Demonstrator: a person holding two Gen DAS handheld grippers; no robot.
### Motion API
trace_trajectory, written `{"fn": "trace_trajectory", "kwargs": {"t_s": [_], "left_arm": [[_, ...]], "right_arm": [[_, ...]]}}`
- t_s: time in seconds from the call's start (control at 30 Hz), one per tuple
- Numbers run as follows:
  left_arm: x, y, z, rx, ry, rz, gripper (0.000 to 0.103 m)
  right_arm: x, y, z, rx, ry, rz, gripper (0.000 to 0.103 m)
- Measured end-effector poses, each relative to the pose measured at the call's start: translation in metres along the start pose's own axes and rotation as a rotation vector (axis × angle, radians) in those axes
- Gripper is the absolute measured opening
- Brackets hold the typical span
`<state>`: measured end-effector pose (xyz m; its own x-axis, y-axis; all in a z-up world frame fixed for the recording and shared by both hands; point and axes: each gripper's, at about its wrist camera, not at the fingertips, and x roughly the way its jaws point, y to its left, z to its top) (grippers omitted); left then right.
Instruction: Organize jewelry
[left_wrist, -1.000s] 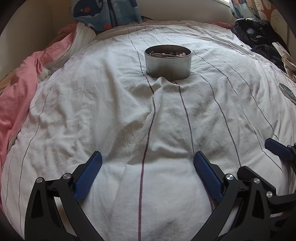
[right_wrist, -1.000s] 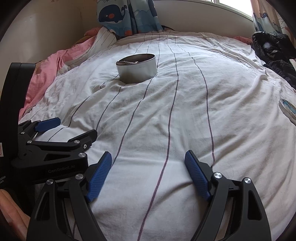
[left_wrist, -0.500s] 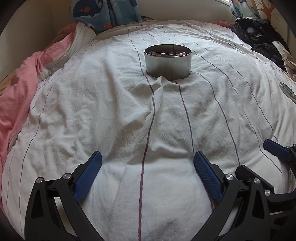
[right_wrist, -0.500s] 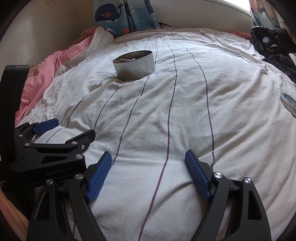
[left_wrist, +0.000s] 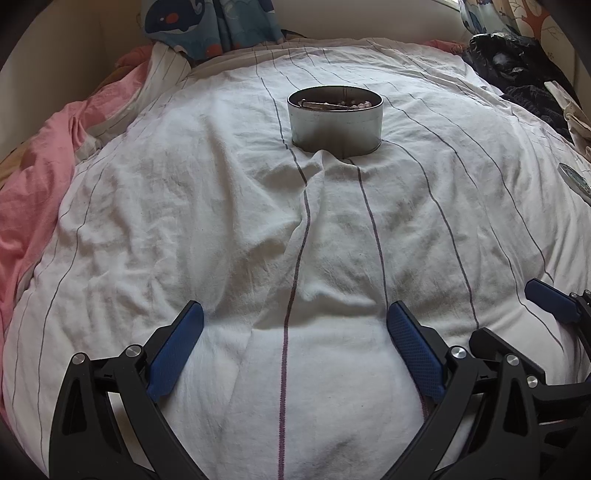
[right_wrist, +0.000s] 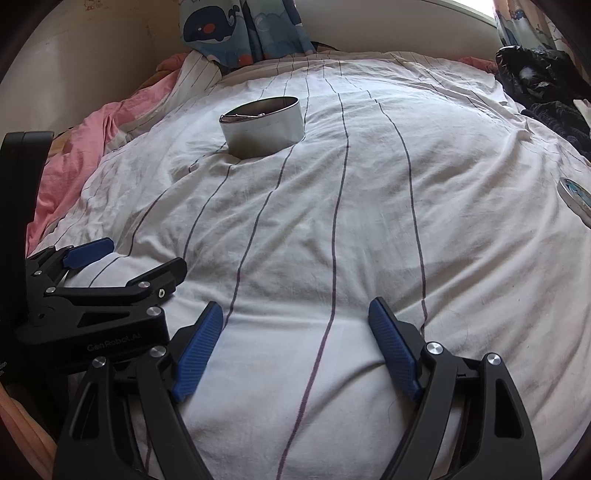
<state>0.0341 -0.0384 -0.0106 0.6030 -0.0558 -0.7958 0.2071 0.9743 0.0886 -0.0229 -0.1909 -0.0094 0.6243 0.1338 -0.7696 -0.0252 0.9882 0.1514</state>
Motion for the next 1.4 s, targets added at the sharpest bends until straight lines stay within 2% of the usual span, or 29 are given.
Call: {"fn": "trace_trajectory", "kwargs": {"t_s": [1.4], "left_arm": [[0.0016, -0.0003, 0.0018, 0.009, 0.01, -0.001, 0.096]], "right_arm": [[-0.0006, 0.0013, 0.001, -0.028, -0.002, 0.007, 0.08]]}}
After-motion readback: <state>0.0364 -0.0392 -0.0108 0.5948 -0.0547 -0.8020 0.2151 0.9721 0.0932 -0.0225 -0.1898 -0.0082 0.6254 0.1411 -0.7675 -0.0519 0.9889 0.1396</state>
